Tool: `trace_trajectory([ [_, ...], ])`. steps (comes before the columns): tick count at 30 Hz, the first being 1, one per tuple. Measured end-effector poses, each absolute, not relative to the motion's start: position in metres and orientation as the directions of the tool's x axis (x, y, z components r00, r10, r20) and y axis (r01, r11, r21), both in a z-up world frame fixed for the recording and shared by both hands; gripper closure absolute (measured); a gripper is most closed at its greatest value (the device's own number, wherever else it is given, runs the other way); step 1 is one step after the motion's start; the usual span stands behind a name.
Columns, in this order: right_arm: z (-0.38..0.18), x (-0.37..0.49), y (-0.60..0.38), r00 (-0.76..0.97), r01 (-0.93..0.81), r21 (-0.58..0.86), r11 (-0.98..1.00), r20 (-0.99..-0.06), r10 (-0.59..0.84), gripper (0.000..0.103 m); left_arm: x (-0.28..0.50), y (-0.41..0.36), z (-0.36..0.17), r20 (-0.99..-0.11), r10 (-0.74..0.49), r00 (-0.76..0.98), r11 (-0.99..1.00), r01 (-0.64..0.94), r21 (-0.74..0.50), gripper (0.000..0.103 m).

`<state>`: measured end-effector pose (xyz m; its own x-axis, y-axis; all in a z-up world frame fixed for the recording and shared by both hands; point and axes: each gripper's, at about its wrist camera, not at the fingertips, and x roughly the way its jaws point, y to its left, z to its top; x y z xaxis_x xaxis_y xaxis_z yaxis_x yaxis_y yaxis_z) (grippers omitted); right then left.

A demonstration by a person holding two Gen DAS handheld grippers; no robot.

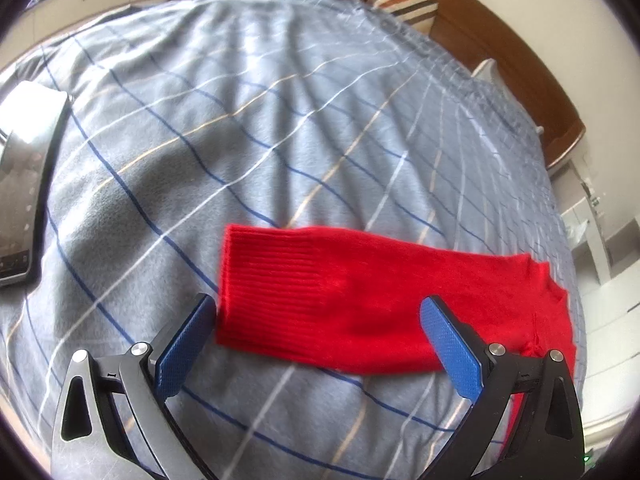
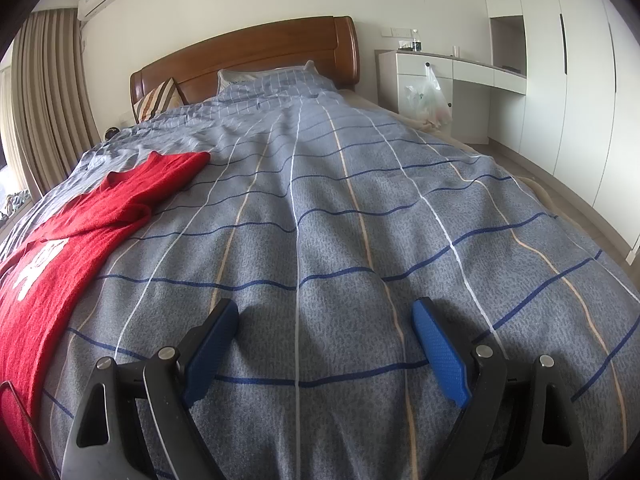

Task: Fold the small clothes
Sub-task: 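Grasp the stretched sleeve cuff with the left gripper and fold it across the body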

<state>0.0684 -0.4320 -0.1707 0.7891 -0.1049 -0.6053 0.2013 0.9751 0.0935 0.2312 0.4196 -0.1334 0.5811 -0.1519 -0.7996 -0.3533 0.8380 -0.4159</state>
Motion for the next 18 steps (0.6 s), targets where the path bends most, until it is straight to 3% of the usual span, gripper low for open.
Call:
trace_trajectory([
  [2, -0.171, 0.068, -0.432, 0.789, 0.201, 0.094, 0.975, -0.605, -0.105, 0.015, 0.241, 0.434, -0.146, -0.82, -0.156, 0.55, 0.812, -0.401, -0.423, 0.005],
  [3, -0.171, 0.068, -0.432, 0.789, 0.201, 0.093, 0.975, -0.606, -0.105, 0.015, 0.244, 0.437, -0.15, -0.82, -0.152, 0.551, 0.802, -0.417, -0.428, 0.012],
  [5, -0.171, 0.068, -0.432, 0.789, 0.201, 0.093, 0.975, -0.606, -0.105, 0.015, 0.246, 0.433, -0.149, -0.828, -0.115, 0.549, 0.816, -0.423, -0.395, 0.048],
  [6, -0.171, 0.068, -0.432, 0.789, 0.201, 0.093, 0.975, -0.606, -0.105, 0.015, 0.248, 0.431, -0.147, -0.833, -0.108, 0.543, 0.824, -0.419, -0.381, 0.084],
  [7, -0.171, 0.068, -0.432, 0.789, 0.201, 0.093, 0.975, -0.606, -0.105, 0.015, 0.249, 0.428, -0.143, -0.827, -0.126, 0.548, 0.82, -0.411, -0.398, 0.091],
  [12, -0.171, 0.068, -0.432, 0.79, 0.201, 0.093, 0.975, -0.605, -0.105, 0.015, 0.254, 0.377, -0.074, -0.76, -0.119, 0.639, 0.885, -0.28, -0.373, 0.093],
  [18, -0.171, 0.068, -0.433, 0.789, 0.201, 0.093, 0.975, -0.605, -0.105, 0.015, 0.291, 0.23, 0.03, -0.653, -0.281, 0.704, 0.94, 0.063, -0.336, 0.093],
])
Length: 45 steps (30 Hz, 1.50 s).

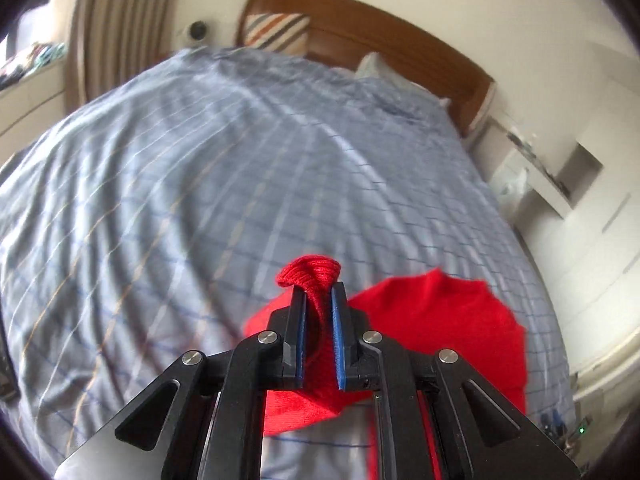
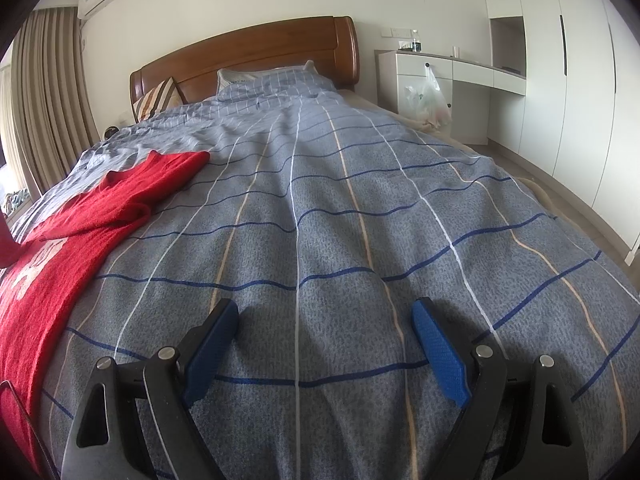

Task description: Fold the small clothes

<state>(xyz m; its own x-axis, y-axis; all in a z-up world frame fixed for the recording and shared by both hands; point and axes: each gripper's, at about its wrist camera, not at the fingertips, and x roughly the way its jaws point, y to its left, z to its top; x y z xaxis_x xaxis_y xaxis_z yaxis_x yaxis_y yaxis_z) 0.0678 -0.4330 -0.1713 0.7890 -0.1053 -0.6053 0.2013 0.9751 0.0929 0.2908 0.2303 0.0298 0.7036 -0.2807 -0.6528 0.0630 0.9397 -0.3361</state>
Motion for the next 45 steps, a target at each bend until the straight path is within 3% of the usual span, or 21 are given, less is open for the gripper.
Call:
trace_trajectory([
  [6, -0.171, 0.068, -0.433, 0.789, 0.201, 0.093, 0.975, -0.606, -0.105, 0.015, 0.313, 0.04, 0.057, -0.637, -0.468, 0.613, 0.883, 0.354, -0.308, 0.093],
  [12, -0.171, 0.068, -0.433, 0.789, 0.201, 0.093, 0.975, -0.605, -0.105, 0.015, 0.293, -0.115, 0.003, -0.71, -0.517, 0.477, 0.817, 0.523, -0.244, 0.093],
  [14, -0.171, 0.068, -0.433, 0.788, 0.201, 0.092, 0.975, -0.606, -0.105, 0.015, 0.28, -0.15, -0.023, -0.756, -0.471, 0.454, 0.816, 0.55, -0.178, 0.081],
  [16, -0.172, 0.068, -0.433, 0.789, 0.201, 0.093, 0.975, -0.606, -0.105, 0.015, 0.266, -0.157, -0.046, -0.789, -0.426, 0.443, 0.828, 0.543, -0.141, 0.034],
  [23, -0.172, 0.067, -0.436, 0.793, 0.199, 0.098, 0.975, -0.601, -0.102, 0.015, 0.211, -0.042, -0.046, -0.743, -0.368, 0.559, 0.893, 0.436, -0.114, 0.005],
  [31, -0.172, 0.066, -0.437, 0.79, 0.202, 0.089, 0.975, -0.603, -0.109, 0.015, 0.231, 0.147, -0.079, -0.722, 0.022, 0.692, 0.999, 0.012, 0.041, 0.004],
  [36, -0.171, 0.068, -0.436, 0.786, 0.205, 0.081, 0.975, -0.608, -0.115, 0.015, 0.266, 0.18, -0.112, -0.734, -0.032, 0.679, 0.998, -0.016, -0.058, 0.002],
  [38, -0.171, 0.068, -0.436, 0.785, 0.206, 0.08, 0.975, -0.609, -0.116, 0.015, 0.279, 0.175, -0.14, -0.801, -0.017, 0.599, 1.0, 0.007, -0.016, 0.0],
  [45, -0.171, 0.068, -0.435, 0.786, 0.205, 0.082, 0.975, -0.608, -0.114, 0.015, 0.268, 0.166, -0.146, -0.787, 0.01, 0.617, 1.0, 0.008, 0.019, 0.0],
])
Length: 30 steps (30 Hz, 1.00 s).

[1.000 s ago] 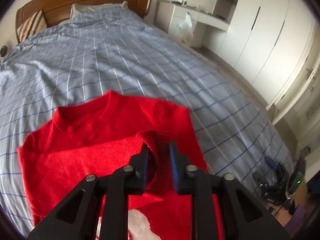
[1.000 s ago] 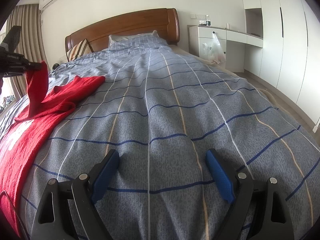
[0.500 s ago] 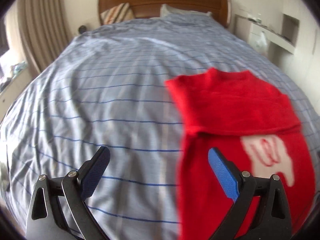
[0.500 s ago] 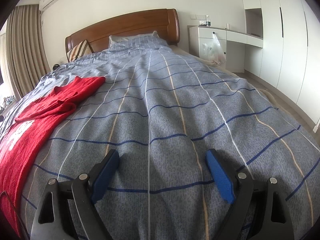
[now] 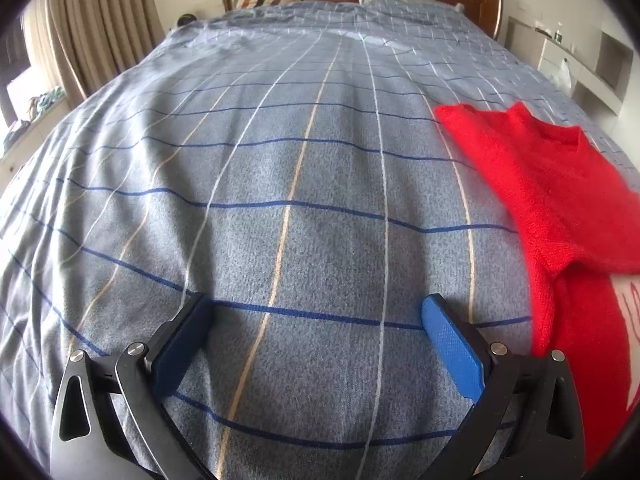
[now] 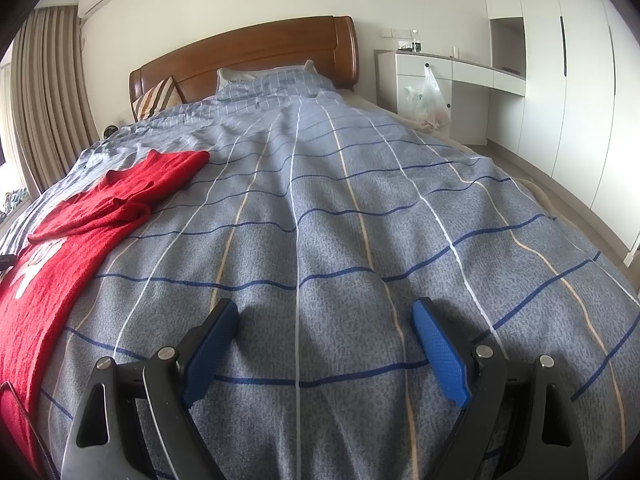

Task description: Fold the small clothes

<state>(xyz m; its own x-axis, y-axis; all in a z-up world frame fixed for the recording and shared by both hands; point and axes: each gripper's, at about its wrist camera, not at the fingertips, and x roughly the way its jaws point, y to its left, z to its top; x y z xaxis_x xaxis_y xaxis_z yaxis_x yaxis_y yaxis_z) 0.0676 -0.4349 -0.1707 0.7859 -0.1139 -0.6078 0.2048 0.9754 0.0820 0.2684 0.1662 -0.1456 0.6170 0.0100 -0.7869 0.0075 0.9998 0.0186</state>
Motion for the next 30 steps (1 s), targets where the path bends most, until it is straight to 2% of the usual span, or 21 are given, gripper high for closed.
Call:
trace_trajectory([
  [30, -0.1704, 0.0679, -0.4348, 0.784, 0.208, 0.073, 0.975, -0.608, -0.122, 0.015, 0.2696, 0.1678, -0.1456, -0.789, 0.006, 0.615, 1.0, 0.008, 0.013, 0.0],
])
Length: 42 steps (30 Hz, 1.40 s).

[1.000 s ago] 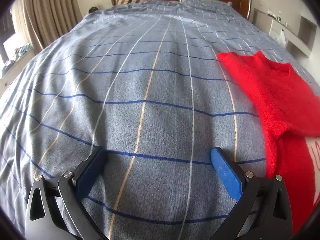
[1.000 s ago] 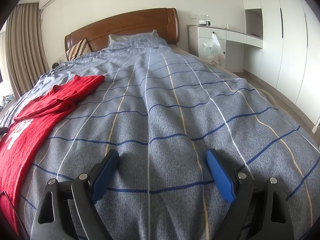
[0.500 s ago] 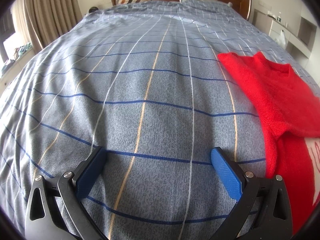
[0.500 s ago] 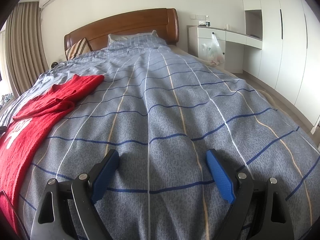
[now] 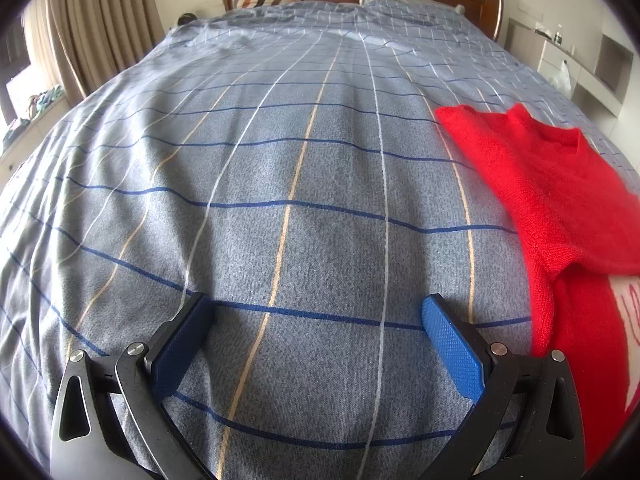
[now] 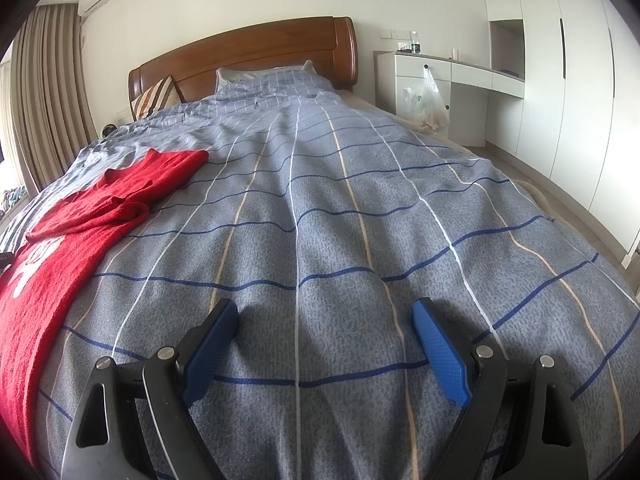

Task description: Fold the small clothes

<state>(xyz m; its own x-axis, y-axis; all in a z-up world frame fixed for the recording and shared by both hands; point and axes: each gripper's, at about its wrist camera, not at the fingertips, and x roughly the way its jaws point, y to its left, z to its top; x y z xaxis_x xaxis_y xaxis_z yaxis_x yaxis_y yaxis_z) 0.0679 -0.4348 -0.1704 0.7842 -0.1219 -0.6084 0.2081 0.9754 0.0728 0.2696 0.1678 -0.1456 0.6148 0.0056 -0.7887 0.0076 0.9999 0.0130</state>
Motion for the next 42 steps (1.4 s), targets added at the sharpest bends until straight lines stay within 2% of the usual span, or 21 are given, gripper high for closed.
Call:
trace_trajectory([
  [42, -0.1707, 0.0676, -0.4335, 0.784, 0.209, 0.071, 0.975, -0.608, -0.124, 0.015, 0.2749, 0.1694, -0.1452, -0.787, 0.01, 0.617, 1.0, 0.005, 0.016, 0.0],
])
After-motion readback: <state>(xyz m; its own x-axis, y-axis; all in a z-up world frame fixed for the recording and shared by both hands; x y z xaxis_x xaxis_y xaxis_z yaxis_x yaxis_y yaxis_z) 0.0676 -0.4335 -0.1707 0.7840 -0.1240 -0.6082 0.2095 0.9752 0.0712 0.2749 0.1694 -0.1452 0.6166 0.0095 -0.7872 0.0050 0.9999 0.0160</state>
